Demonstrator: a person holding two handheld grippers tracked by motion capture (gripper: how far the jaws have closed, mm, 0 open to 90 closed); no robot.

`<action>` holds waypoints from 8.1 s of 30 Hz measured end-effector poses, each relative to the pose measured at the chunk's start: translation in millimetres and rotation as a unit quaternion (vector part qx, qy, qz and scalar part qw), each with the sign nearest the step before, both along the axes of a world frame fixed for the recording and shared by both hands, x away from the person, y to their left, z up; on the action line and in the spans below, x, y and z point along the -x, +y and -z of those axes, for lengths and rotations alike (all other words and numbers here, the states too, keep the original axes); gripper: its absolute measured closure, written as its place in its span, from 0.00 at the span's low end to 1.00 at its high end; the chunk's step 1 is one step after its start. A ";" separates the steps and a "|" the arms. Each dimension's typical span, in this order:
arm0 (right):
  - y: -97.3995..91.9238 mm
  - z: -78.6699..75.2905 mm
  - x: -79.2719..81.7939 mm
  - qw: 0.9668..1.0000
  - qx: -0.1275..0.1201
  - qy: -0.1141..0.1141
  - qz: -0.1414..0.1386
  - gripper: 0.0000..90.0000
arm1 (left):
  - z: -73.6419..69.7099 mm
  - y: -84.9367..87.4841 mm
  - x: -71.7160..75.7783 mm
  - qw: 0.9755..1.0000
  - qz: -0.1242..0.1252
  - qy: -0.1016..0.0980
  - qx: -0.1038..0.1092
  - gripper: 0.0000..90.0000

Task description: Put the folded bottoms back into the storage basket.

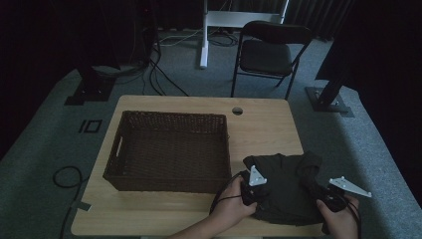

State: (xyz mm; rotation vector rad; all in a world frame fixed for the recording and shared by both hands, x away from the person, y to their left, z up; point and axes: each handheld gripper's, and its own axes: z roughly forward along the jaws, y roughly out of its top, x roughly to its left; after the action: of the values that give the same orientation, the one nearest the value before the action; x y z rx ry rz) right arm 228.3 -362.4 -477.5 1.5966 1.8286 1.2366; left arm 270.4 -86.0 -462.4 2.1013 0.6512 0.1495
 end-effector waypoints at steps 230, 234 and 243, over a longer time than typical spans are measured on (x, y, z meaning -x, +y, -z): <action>217.5 -77.3 -143.0 0.983 0.122 -0.104 -0.092 0.13 | -65.4 326.6 -58.5 0.966 -0.248 -0.066 0.011 0.16; 204.2 -73.2 -138.3 0.983 0.128 -0.105 -0.082 0.13 | -65.5 329.0 -50.6 0.966 -0.249 -0.067 0.014 0.16; 179.0 -57.2 -123.4 0.982 0.138 -0.109 -0.066 0.13 | -62.5 335.5 -29.8 0.964 -0.254 -0.077 0.032 0.16</action>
State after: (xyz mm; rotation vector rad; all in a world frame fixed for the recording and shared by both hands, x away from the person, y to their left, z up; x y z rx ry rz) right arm 351.8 -183.4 -420.3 1.1605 1.8915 1.1048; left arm 300.2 249.5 -399.9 1.8005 1.0718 0.5644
